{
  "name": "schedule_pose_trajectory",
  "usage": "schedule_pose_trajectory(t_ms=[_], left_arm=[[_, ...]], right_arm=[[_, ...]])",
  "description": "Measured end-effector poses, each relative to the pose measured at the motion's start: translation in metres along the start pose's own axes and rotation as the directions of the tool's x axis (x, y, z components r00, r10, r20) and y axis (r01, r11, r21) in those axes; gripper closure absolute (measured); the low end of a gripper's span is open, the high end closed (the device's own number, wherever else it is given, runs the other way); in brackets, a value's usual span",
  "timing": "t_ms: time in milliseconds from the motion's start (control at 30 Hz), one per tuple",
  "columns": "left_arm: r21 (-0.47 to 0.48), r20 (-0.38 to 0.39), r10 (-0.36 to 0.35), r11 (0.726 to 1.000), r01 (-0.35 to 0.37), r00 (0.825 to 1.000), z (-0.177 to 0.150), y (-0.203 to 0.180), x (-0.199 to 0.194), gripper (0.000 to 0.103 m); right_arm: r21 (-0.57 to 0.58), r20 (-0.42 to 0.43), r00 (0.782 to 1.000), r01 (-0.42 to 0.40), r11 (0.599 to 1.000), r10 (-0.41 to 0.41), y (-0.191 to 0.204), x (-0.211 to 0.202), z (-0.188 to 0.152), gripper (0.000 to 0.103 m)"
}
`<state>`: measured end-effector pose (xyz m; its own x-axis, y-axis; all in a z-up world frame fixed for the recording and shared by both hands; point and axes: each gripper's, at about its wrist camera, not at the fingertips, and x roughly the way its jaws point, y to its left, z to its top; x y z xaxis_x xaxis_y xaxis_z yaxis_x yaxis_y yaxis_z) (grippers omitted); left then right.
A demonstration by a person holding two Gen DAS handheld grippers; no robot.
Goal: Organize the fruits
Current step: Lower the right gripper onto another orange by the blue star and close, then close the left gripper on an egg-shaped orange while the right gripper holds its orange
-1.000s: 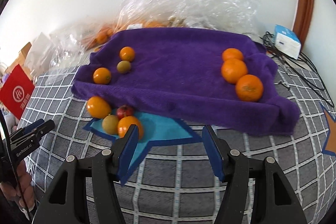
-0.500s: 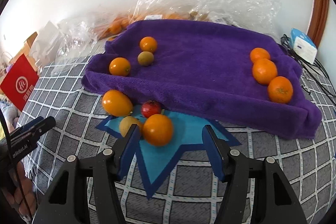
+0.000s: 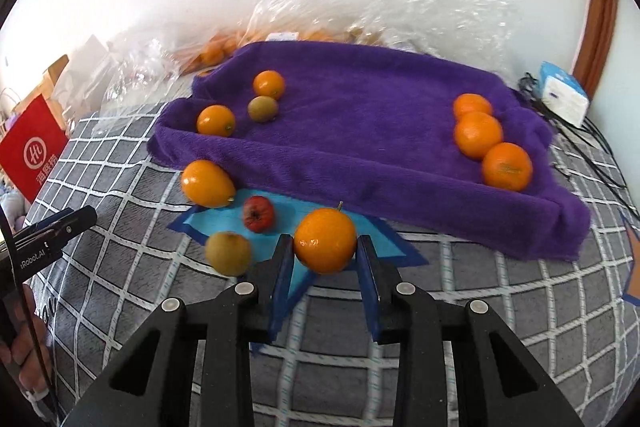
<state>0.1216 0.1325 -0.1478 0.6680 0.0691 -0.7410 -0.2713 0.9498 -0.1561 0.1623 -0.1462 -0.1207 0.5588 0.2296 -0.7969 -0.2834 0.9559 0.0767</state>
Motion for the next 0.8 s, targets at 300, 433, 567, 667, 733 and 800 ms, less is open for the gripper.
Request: schedule_pose_trajectory(t_ms=[300,433,567,667,733,800], left_arm=[[0.019,-0.004,0.001,1.0,-0.001,1.0,-0.001,-0.003,-0.001,0.049],[0.026,-0.006,0.0,1.0,0.0,1.0,-0.001,-0.003,0.0,0.048],[0.034,-0.011,0.0,0.999,0.0,1.0,-0.002,-0.003,0.001,0.046],[0.041,-0.012,0.003,0.999,-0.002,1.0,-0.003,-0.004,0.002,0.045],[0.044,-0.013,0.001,0.999,0.0,1.0,-0.003,-0.005,0.002,0.043],[0.045,-0.013,-0.001,0.999,0.001,1.0,-0.003,-0.005,0.003,0.042]], right_arm=[[0.05,-0.05,0.998,0.026,0.998,-0.023,-0.026,0.003,-0.016,0.071],[0.042,-0.041,0.999,0.034,0.999,-0.032,-0.023,0.005,-0.018,0.07],[0.018,-0.03,0.998,0.051,0.999,-0.051,-0.019,0.004,-0.02,0.074],[0.025,-0.029,0.999,0.043,0.999,-0.042,-0.022,0.002,-0.02,0.074],[0.035,-0.027,0.999,0.039,0.999,-0.038,-0.025,0.001,-0.02,0.074],[0.038,-0.022,0.999,0.043,0.998,-0.043,-0.027,-0.001,-0.02,0.074]])
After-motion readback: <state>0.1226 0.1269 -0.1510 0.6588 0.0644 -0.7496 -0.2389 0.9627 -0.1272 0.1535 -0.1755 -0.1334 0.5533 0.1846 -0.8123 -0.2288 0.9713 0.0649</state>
